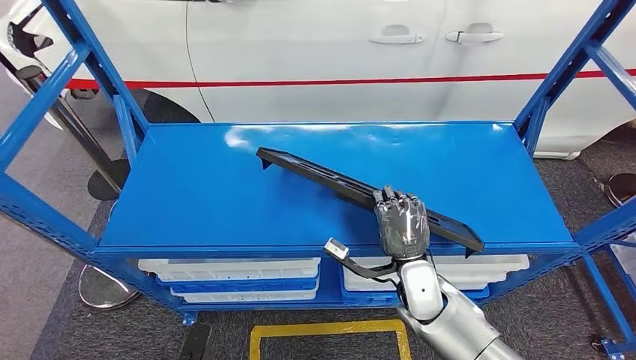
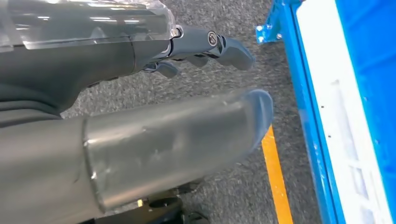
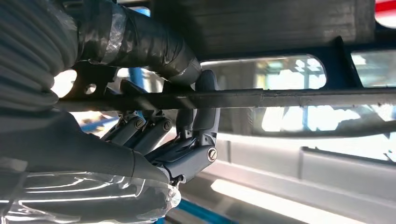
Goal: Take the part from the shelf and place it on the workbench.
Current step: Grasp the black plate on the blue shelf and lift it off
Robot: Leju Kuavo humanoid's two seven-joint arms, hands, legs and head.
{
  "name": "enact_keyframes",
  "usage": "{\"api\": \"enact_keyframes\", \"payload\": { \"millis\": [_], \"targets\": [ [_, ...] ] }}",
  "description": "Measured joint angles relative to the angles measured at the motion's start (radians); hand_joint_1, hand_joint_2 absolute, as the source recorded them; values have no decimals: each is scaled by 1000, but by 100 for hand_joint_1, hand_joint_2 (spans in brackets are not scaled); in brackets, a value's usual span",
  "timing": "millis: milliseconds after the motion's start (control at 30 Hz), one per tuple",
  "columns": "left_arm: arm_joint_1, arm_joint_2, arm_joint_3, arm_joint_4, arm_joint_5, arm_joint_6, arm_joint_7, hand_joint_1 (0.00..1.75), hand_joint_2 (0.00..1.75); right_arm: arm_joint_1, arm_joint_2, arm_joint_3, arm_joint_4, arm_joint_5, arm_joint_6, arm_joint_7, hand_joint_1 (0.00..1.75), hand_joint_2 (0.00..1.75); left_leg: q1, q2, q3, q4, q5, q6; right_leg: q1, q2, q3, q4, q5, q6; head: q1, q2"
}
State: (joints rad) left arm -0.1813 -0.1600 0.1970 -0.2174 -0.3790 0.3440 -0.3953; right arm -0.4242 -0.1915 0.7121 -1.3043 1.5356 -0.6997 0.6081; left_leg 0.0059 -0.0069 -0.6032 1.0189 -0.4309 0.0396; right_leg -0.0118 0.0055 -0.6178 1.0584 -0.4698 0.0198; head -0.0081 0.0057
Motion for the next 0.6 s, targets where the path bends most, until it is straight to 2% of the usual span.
{"api": "enact_keyframes", "payload": {
  "millis": [33, 100, 133, 167, 200, 267, 300, 333, 367, 433, 500, 533, 600],
  "targets": [
    [0, -1, 2, 0, -1, -6, -3, 0, 0, 2, -3, -15, -29, 0, 0, -30, 175, 175, 2, 1, 2, -5, 3, 6, 0, 0, -17, 36, -23, 3, 0, 0],
    [3, -4, 6, 0, 1, -38, -11, 0, 0, 25, 14, -70, -102, 0, 0, -149, 175, 175, 1, 1, 3, -5, 2, 13, -2, -1, -74, 156, -82, 8, 0, 0],
    [5, -5, 9, 0, 6, -60, -16, 0, 0, 44, 35, -108, -146, 0, 0, -234, 175, 175, 1, 1, 3, -4, 0, 14, -3, -1, -103, 212, -100, 10, 0, 0],
    [9, -5, 13, 0, 11, -81, -22, 0, 0, 64, 64, -149, -192, 0, 0, -326, 175, 175, 1, 1, 4, -3, -2, 14, -4, -1, -121, 241, -101, 11, 0, 0],
    [12, -5, 17, 0, 15, -96, -29, 0, 0, 80, 91, -184, -232, 0, 0, -405, 175, 175, 2, 0, 4, -1, -4, 12, -6, -2, -122, 237, -86, 12, 0, 0],
    [17, -6, 26, 0, 21, -117, -41, 0, 0, 101, 144, -231, -306, 0, 0, -507, 175, 175, 3, -1, 8, 6, -11, 7, -9, -4, -70, 125, -18, 10, 0, 0],
    [17, -6, 29, 0, 21, -123, -45, 0, 0, 107, 164, -245, -335, 0, 0, -529, 175, 175, 2, -3, 8, 10, -16, 3, -10, -4, -40, 64, 4, 8, 0, 0],
    [18, -6, 31, 0, 22, -126, -47, 0, 44, 112, 182, -257, -361, 0, 0, -540, 175, 175, 1, -5, 9, 13, -19, -2, -8, -4, -16, 17, 19, 5, 0, 0],
    [19, -6, 33, 0, 22, -128, -48, 0, 87, 116, 195, -267, -380, 0, 0, -545, 175, 175, 0, -7, 9, 16, -22, -8, -6, -4, -7, -4, 21, 1, 0, 0],
    [22, -6, 36, 0, 22, -130, -49, 0, 175, 128, 216, -284, -413, 0, 0, -558, 175, 175, -1, -9, 9, 15, -23, -19, -2, -2, -6, -8, 19, -8, 0, 0],
    [24, -6, 38, 0, 15, -131, -52, 0, 175, 141, 235, -297, -450, 0, 0, -592, 175, 175, 1, -6, 6, 24, -34, -30, -6, -2, -3, -14, 22, -20, 0, 0],
    [24, -6, 38, 0, 10, -133, -53, 0, 175, 146, 246, -300, -473, 0, 0, -617, 175, 175, 3, -4, -4, 50, -53, -36, -8, -2, -1, -17, 23, -26, 0, 0],
    [24, -6, 38, 0, 0, -139, -53, 0, 175, 157, 264, -302, -521, 0, 1, -673, 175, 175, 5, -1, -52, 161, -114, -45, -8, -2, 2, -19, 23, -33, 0, 0]
  ]
}}
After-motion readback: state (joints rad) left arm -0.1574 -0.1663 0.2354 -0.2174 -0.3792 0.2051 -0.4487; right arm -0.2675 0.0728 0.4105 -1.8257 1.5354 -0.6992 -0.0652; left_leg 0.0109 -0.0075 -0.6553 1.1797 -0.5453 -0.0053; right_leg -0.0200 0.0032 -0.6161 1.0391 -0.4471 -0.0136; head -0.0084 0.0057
